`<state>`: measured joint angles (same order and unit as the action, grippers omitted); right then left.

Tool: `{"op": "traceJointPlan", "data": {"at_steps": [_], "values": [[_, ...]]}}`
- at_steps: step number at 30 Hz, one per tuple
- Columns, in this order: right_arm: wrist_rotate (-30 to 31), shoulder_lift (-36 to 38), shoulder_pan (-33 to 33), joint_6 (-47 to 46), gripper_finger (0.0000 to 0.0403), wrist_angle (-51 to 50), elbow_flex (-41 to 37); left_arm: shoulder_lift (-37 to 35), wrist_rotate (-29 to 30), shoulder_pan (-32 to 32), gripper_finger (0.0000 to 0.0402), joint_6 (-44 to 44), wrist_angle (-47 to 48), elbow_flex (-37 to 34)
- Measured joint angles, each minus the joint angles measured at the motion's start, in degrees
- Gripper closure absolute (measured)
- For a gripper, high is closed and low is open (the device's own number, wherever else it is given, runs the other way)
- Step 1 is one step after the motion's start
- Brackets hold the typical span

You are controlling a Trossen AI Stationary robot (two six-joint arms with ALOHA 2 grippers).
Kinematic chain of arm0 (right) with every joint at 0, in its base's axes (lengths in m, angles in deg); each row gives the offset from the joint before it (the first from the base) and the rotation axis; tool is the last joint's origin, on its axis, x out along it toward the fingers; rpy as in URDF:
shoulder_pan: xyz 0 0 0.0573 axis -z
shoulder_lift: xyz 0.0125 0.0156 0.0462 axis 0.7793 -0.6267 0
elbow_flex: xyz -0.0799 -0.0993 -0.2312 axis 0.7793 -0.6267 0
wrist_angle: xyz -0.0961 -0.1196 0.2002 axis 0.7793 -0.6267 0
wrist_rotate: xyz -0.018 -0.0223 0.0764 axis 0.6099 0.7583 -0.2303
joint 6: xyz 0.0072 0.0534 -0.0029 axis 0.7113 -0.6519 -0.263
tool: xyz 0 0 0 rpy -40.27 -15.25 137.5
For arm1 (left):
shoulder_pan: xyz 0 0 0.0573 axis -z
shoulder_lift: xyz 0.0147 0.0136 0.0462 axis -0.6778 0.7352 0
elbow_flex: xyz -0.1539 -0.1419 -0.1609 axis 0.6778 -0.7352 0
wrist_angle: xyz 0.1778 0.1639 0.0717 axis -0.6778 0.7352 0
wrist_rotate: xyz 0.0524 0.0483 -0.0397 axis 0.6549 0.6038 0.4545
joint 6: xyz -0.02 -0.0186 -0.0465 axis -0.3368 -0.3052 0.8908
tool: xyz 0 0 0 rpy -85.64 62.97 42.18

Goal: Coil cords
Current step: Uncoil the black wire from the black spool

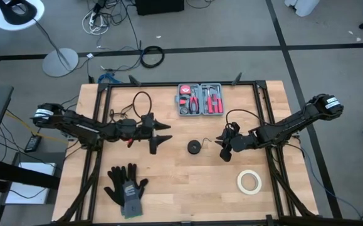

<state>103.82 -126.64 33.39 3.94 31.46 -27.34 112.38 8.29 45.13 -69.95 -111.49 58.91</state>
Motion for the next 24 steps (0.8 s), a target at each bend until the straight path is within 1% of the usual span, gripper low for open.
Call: {"op": "traceJointPlan", "data": {"at_steps": [3, 5, 8, 12, 15, 20, 24], "values": [[0.0, 0.0, -0.01, 0.0, 0.0323, 0.22, 0.0, 0.56, 4.1, 0.02, 0.014, 0.02, -1.2, 0.06], [0.0, 0.0, 0.0, 0.0, 0.0323, 0.6, 0.0, 0.61, 5.05, 0.02, 0.0134, 0.02, -1.16, 0.06], [0.0, 0.02, 0.0, 0.23, 0.0323, 0.66, 0.0, 0.61, 5.24, 0.04, 0.0132, -0.23, -1.18, 0.06], [0.0, 0.02, 0.0, 0.5, 0.0325, 0.92, 0.0, 0.61, 5.91, 0.04, 0.0132, -4.28, -1.18, 0.06], [0.0, 0.02, 0.0, 0.56, 0.0325, 0.91, 0.0, 0.61, 5.82, 0.09, 0.0132, -4.66, -0.96, 0.06], [0.0, 0.02, 0.0, 0.59, 0.0324, 0.97, 0.0, 0.61, 6.34, 0.22, 0.0132, -8.55, -0.42, 0.06], [0.0, 0.02, 0.0, 0.59, 0.0325, 0.96, 0.0, 0.61, 6.41, 0.26, 0.0133, -9.14, -0.57, 0.06]]}}
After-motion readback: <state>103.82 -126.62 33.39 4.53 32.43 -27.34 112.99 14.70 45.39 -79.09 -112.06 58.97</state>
